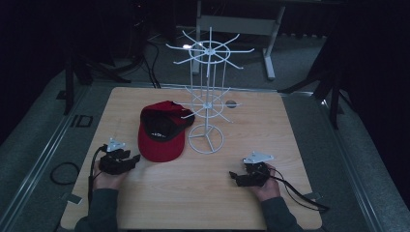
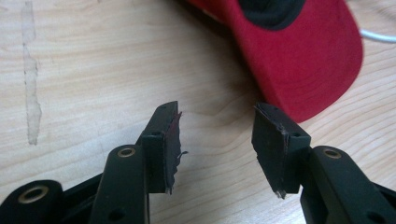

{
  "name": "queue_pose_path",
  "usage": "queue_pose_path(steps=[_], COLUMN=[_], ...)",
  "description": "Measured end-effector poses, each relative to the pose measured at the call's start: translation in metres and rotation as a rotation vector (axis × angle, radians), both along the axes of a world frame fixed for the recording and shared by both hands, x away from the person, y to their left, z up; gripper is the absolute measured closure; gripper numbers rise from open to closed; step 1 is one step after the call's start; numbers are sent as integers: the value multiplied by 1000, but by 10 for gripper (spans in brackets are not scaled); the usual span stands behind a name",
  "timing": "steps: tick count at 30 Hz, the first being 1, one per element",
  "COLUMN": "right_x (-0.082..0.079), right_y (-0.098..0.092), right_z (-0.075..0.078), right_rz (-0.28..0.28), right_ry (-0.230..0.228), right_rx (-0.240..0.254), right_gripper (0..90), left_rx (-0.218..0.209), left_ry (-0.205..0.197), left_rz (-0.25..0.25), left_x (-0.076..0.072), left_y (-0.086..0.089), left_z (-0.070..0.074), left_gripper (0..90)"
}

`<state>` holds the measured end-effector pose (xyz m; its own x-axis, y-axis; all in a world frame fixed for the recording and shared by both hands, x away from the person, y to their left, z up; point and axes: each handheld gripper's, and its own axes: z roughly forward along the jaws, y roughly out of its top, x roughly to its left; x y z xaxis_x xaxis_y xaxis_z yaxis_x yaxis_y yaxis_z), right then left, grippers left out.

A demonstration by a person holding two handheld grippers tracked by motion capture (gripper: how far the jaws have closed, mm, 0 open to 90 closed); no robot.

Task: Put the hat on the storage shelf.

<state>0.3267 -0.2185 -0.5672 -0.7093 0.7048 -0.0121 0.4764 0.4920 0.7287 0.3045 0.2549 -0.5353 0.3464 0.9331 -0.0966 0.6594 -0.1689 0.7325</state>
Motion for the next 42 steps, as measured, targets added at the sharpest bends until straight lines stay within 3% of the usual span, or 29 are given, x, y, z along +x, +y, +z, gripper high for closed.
queue_pose_path(steps=[18, 29, 31, 42], right_x=[0, 0, 0, 0], right_y=[0, 0, 0, 0], right_z=[0, 0, 0, 0], right_rz=[0, -2, -1, -1], right_ry=[1, 3, 2, 2], right_rx=[0, 0, -1, -1], right_gripper=[205, 205, 205, 205], left_rx=[-57, -53, -77, -118], left_ry=[-15, 30, 70, 128], left_rz=[-82, -118, -138, -147], left_x=[1, 24, 33, 54], left_y=[7, -1, -1, 0], left_z=[20, 25, 22, 15], left_gripper=[483, 500, 502, 524])
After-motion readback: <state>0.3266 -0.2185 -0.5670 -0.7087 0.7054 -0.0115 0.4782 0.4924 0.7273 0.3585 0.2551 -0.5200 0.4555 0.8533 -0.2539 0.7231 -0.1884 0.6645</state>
